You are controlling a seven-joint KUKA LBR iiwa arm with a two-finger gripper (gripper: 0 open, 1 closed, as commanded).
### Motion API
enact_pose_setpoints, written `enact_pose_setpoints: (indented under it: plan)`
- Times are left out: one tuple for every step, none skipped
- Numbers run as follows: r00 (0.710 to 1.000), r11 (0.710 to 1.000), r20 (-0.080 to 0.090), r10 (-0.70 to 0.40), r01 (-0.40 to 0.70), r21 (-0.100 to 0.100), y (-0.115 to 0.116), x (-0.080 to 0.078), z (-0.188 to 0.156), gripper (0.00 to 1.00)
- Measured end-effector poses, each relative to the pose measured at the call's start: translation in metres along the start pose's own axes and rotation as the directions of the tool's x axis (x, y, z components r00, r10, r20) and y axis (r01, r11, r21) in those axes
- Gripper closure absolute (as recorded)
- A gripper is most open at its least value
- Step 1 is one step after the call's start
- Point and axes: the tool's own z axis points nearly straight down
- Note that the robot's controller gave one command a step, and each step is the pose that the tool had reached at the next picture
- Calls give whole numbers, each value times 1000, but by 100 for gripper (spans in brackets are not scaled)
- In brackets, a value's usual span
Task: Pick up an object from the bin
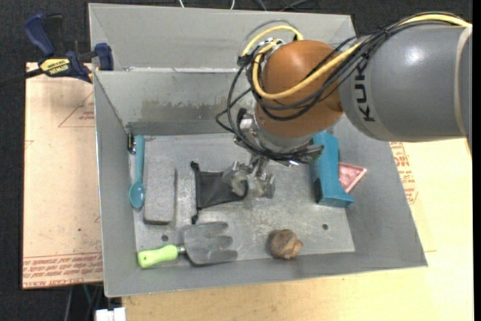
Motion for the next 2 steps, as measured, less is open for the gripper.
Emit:
enact_pose_setpoints:
  plan:
    - [994,994,4,-106,106,4,-24,-25,30,100]
    - [995,995,3,95,-95,1,-39,-19,40,100]
